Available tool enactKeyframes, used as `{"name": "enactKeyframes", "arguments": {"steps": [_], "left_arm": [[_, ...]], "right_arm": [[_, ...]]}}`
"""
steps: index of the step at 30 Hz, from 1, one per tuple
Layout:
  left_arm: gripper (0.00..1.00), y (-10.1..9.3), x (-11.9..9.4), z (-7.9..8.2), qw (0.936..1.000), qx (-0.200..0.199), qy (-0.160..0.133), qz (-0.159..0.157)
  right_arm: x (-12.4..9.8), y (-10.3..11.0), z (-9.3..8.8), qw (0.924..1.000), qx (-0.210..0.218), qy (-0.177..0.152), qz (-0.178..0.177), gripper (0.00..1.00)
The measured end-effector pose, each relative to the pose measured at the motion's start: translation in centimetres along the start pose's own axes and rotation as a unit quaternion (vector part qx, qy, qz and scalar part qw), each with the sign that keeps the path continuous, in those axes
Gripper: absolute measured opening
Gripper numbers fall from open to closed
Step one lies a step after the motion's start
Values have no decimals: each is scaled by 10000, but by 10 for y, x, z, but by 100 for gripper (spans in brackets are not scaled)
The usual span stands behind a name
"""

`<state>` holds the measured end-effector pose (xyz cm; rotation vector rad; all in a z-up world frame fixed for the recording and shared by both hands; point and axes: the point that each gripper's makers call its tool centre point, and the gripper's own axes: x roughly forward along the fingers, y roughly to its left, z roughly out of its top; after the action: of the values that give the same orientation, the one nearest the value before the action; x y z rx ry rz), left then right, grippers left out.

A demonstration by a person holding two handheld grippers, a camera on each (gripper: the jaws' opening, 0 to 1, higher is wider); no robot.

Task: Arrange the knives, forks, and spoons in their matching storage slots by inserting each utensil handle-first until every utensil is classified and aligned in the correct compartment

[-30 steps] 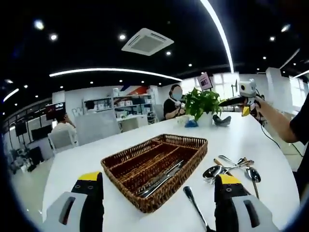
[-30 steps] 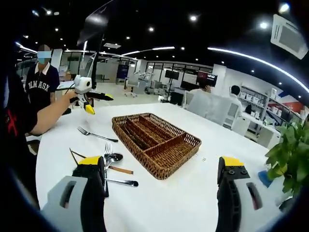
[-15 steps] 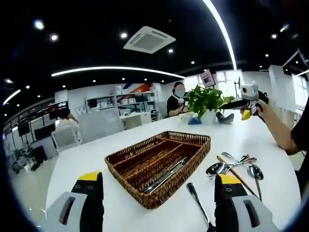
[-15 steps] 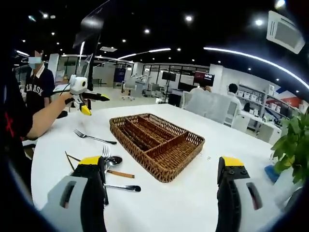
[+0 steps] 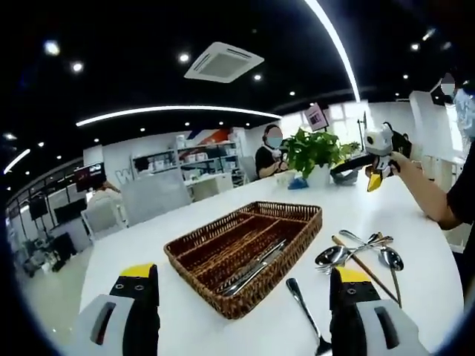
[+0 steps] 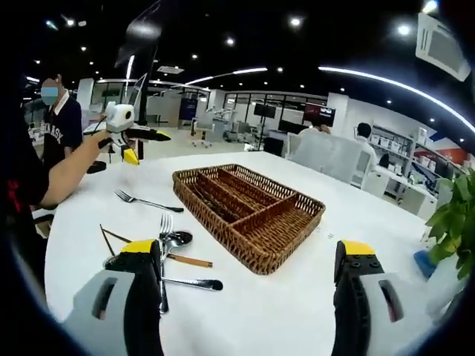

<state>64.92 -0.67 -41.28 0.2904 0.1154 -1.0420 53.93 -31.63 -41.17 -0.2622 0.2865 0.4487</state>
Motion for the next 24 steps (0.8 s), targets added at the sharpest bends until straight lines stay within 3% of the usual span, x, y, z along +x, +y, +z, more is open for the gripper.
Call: {"name": "enactKeyframes", "arguments": {"steps": [6, 15, 20, 22, 24], "left_arm": [[100, -4, 1, -6, 9998, -38, 173, -93], [100, -7, -5, 6, 10000, 16, -27, -78], [100, -17, -14, 18, 9988, -91, -380, -303], [100, -19, -14, 19, 9982, -202, -392, -407], [100, -22, -11, 17, 9987, -9, -290, -418]], "right_arm": [[-4, -6, -2, 10000, 23, -65, -70, 100], [-4, -5, 2, 9998, 26, -172, -21, 100], [-4, -7, 2, 9998, 69, -205, -18, 100], [-4, -7, 2, 9997, 81, -211, -15, 100], [-3, -6, 3, 9998, 40, -192, -37, 100]]}}
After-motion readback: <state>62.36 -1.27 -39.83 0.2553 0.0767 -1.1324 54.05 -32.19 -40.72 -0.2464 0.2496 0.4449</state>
